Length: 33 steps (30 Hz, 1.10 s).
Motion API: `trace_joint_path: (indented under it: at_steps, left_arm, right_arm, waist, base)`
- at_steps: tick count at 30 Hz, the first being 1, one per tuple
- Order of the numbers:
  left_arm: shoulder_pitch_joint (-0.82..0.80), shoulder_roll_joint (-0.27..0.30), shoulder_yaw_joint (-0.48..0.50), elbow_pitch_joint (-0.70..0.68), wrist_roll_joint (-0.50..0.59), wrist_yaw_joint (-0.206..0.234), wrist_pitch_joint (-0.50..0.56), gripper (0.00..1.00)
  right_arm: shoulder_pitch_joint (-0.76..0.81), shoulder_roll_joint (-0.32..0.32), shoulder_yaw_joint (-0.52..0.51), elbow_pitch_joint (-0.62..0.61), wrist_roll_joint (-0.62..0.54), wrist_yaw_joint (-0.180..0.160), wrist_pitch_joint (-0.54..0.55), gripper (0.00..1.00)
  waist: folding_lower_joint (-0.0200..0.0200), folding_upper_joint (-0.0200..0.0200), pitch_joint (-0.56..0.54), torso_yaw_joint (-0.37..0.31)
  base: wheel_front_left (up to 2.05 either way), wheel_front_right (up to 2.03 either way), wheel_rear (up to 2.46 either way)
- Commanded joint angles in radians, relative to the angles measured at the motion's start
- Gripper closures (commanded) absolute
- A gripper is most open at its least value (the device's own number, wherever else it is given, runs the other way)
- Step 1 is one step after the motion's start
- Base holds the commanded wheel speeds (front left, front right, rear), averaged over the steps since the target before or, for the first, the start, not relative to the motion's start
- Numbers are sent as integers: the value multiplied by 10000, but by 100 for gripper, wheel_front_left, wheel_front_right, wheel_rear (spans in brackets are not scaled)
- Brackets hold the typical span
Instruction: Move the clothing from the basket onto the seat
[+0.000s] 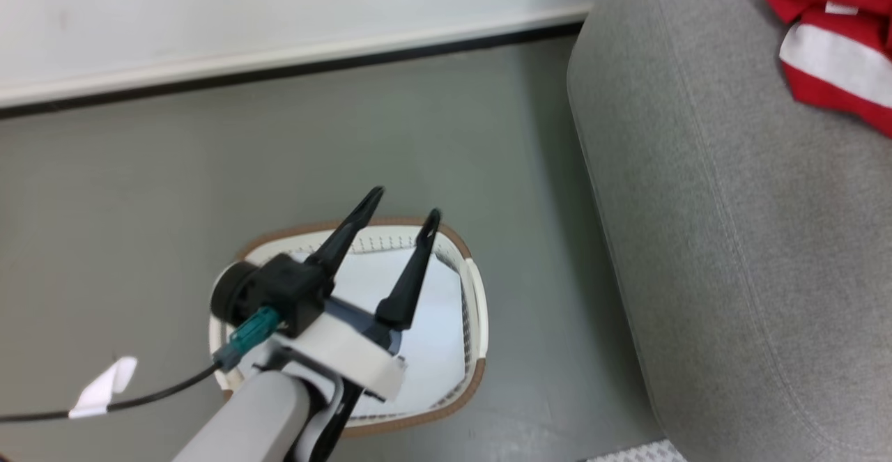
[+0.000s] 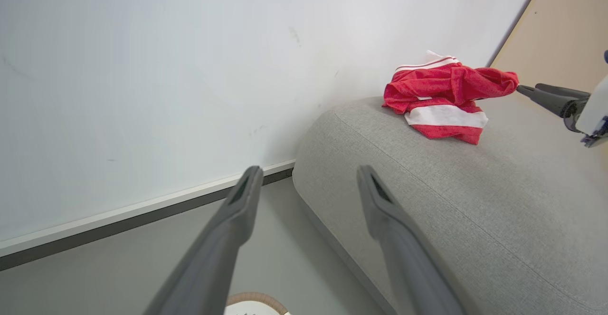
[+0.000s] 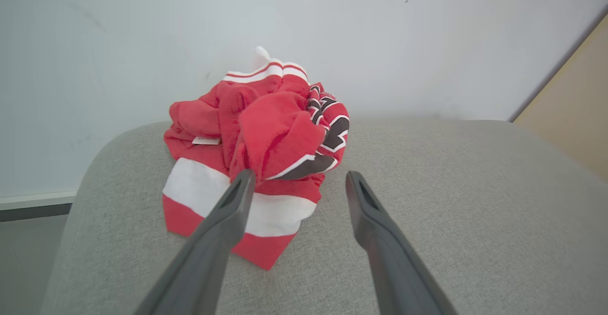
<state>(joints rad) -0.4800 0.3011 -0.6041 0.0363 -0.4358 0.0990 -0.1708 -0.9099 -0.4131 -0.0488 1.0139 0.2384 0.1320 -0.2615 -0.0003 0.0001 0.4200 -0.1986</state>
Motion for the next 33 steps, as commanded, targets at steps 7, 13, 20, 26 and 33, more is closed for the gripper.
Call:
trace_joint_path:
  at_steps: [7, 13, 20, 26, 33]
  left_arm:
    - [1588, 243, 681, 213, -563, 577, -663, 0]
    - [2930, 210, 1361, 566, -826, 884, -910, 0]
    - [4375, -1, 2412, 690, -707, 1110, -935, 0]
    - [5509, -373, 3510, 929, -280, 841, -934, 0]
    - [6243, -895, 4509, 1072, 403, 330, -936, 0]
  right_arm:
    - [2649, 384, -168, -2827, -25, -26, -39, 0]
    - [4969, 1279, -592, -4875, -408, -26, -38, 0]
    - [6645, 2296, -761, -6228, -979, -26, -39, 0]
    - [7963, 3144, -566, -6895, -1436, -26, -29, 0]
    - [8921, 3547, -337, -7178, -1901, -26, -29, 0]
  waist:
    - [3, -1, -1532, 679]
    - [3, -1, -2509, 1266]
    - [3, -1, -3310, 1596]
    - [3, -1, -3993, 1888]
    - [3, -1, -4383, 2012]
  base:
    - [0, 0, 0]
    - [0, 0, 0]
    - [0, 0, 0]
    - [0, 0, 0]
    - [0, 0, 0]
